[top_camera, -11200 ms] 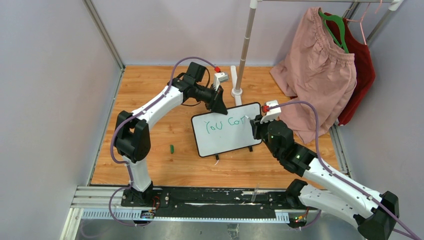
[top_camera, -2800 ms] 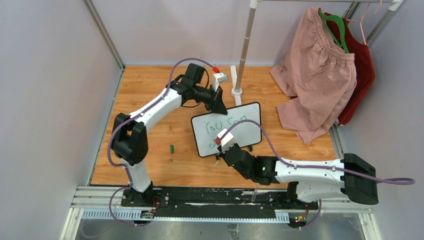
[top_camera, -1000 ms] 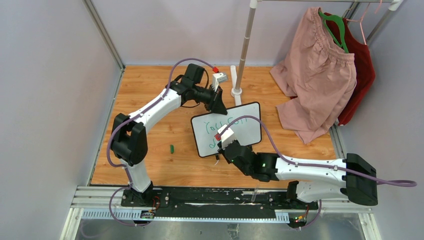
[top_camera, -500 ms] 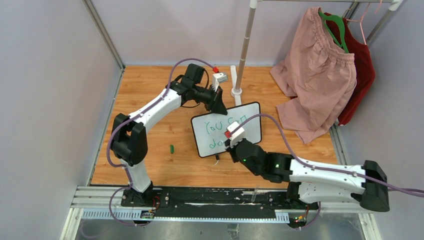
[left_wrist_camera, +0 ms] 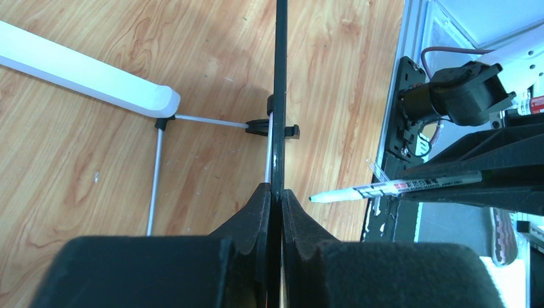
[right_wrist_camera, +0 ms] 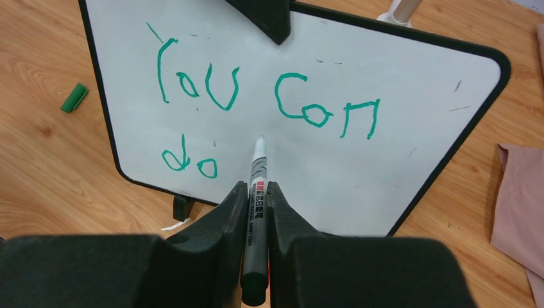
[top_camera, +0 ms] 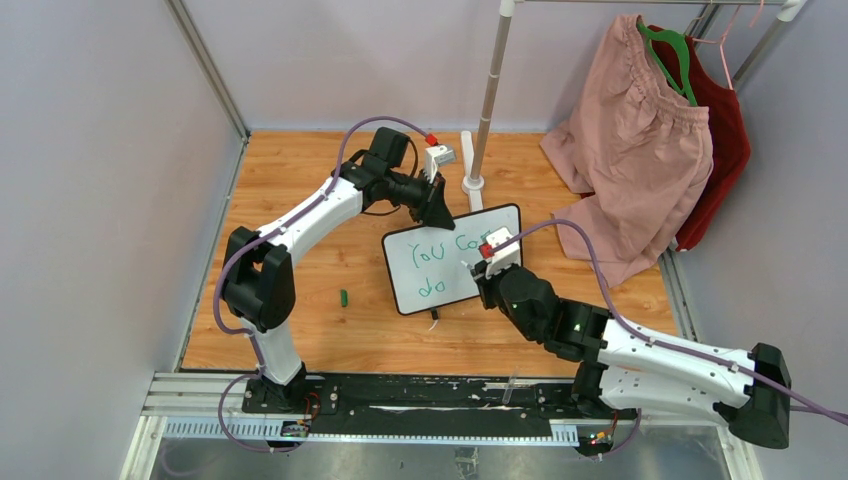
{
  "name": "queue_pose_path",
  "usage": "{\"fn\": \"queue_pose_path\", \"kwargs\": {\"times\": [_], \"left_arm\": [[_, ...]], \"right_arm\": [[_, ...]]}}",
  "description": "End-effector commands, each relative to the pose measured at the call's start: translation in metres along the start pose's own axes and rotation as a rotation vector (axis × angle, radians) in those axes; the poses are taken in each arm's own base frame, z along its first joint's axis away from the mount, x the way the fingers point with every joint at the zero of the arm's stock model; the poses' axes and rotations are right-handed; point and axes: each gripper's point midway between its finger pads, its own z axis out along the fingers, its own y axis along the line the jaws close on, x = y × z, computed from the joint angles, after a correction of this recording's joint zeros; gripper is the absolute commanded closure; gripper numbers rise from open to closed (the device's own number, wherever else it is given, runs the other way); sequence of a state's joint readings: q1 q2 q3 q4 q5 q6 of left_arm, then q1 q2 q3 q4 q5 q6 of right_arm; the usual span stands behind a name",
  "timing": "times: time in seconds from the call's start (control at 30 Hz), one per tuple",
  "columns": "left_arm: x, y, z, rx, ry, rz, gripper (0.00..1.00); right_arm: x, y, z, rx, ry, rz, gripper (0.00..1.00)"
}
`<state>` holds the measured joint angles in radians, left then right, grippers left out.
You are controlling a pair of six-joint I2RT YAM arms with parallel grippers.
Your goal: Write a sentence on the whiteboard
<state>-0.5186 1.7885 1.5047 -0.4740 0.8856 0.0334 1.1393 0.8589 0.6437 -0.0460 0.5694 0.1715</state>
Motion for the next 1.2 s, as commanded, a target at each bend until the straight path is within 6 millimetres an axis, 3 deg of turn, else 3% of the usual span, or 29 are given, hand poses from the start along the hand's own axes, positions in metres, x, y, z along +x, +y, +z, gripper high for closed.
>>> {"fn": "queue_pose_path", "kwargs": {"times": [0.0,0.47,1.17], "left_arm": [[-0.005,-0.009,-0.006,-0.004,-0.016,0.019,1.00],[-0.005,-0.008,-0.005,0.000,-0.016,0.016,1.00],[-0.004,-0.010,-0.004,0.004,-0.012,0.012,1.00]], "right_arm": [[0.007,0.009,0.005,-0.047,0.011,0.001,1.00],[0.027,0.019,0.012,-0.081,0.044,-0.002,1.00],[0.039,0.005,0.020,0.029,0.064,0.017,1.00]]}}
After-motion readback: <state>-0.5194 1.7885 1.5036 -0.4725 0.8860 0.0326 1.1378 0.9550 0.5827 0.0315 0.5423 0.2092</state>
